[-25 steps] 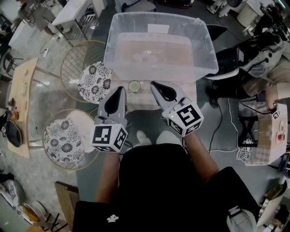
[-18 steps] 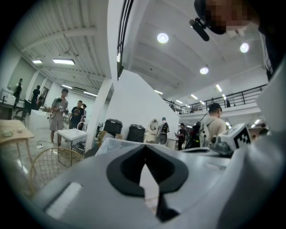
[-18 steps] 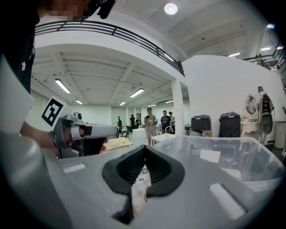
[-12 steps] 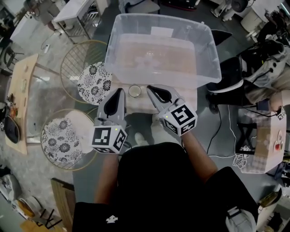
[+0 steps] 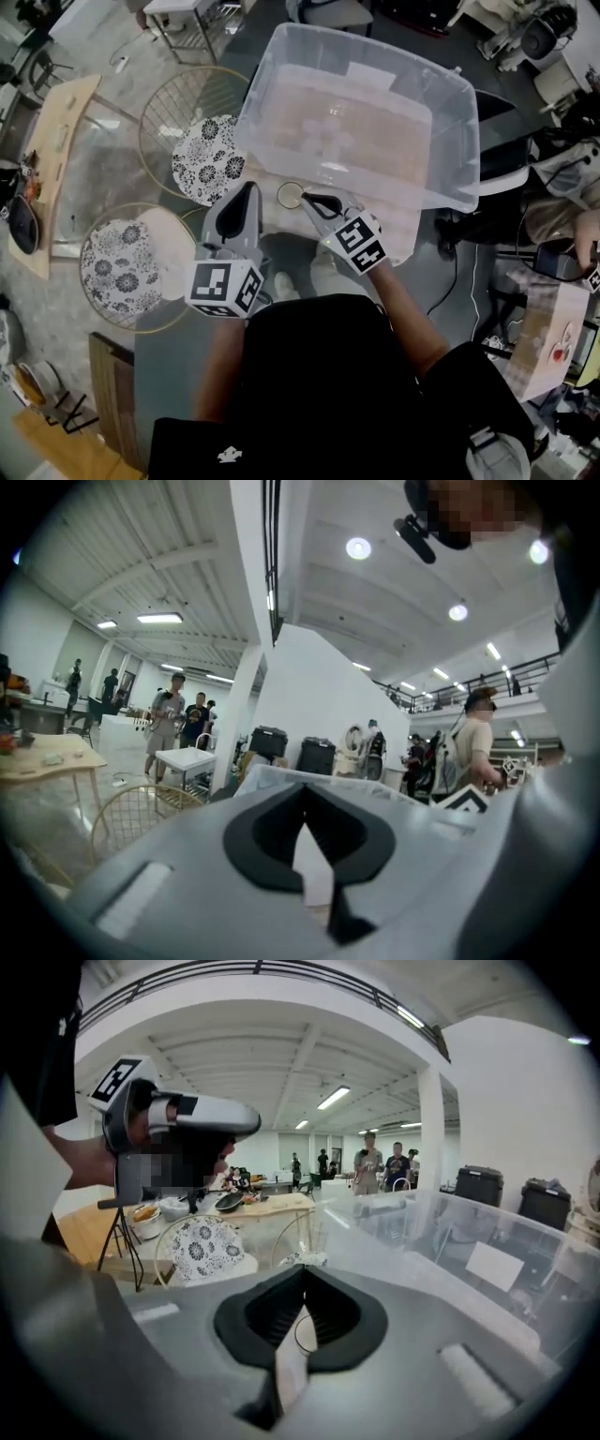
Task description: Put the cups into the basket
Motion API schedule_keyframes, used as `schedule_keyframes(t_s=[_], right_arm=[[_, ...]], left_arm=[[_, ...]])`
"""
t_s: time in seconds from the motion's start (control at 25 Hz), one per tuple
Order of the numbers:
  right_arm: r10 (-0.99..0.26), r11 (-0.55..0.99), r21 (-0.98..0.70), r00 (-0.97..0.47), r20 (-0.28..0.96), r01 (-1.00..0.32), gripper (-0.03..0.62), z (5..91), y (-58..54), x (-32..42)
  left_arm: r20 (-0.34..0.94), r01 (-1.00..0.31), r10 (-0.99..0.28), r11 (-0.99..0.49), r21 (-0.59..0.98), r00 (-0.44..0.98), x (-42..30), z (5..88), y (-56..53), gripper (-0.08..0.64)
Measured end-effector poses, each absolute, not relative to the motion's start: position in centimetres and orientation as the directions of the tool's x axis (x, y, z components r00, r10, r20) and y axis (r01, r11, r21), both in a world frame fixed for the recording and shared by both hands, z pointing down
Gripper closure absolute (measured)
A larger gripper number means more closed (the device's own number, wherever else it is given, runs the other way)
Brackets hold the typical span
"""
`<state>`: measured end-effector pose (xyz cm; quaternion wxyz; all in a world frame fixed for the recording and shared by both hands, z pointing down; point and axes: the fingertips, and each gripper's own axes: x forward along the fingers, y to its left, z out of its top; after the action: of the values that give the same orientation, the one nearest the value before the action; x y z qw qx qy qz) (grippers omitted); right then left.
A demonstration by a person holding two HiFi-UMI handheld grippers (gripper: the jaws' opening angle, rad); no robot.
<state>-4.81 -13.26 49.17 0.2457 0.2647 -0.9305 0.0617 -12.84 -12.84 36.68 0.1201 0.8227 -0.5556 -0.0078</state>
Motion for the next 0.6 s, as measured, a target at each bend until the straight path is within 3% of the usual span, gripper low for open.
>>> schedule_keyframes(t_s=[0.28,0.6], right_arm=[[-0.322,0.909,0.0,-0.704,0.633,-0.417,0.588,55.8,-14.5,-6.8],[-0.186,0.956,0.001,-0.606,0.773,-0.292,0.515,62.8,-14.3,-7.9]], left_arm=[[0.164,-0.937,-0.938,-0.267,0.223,0.307,-14.5,38.3,-13.7,0.555],[0.194,-0.954,-0.949,-0.205,0.22,0.248,-16.3,39.1,-14.0,0.555]])
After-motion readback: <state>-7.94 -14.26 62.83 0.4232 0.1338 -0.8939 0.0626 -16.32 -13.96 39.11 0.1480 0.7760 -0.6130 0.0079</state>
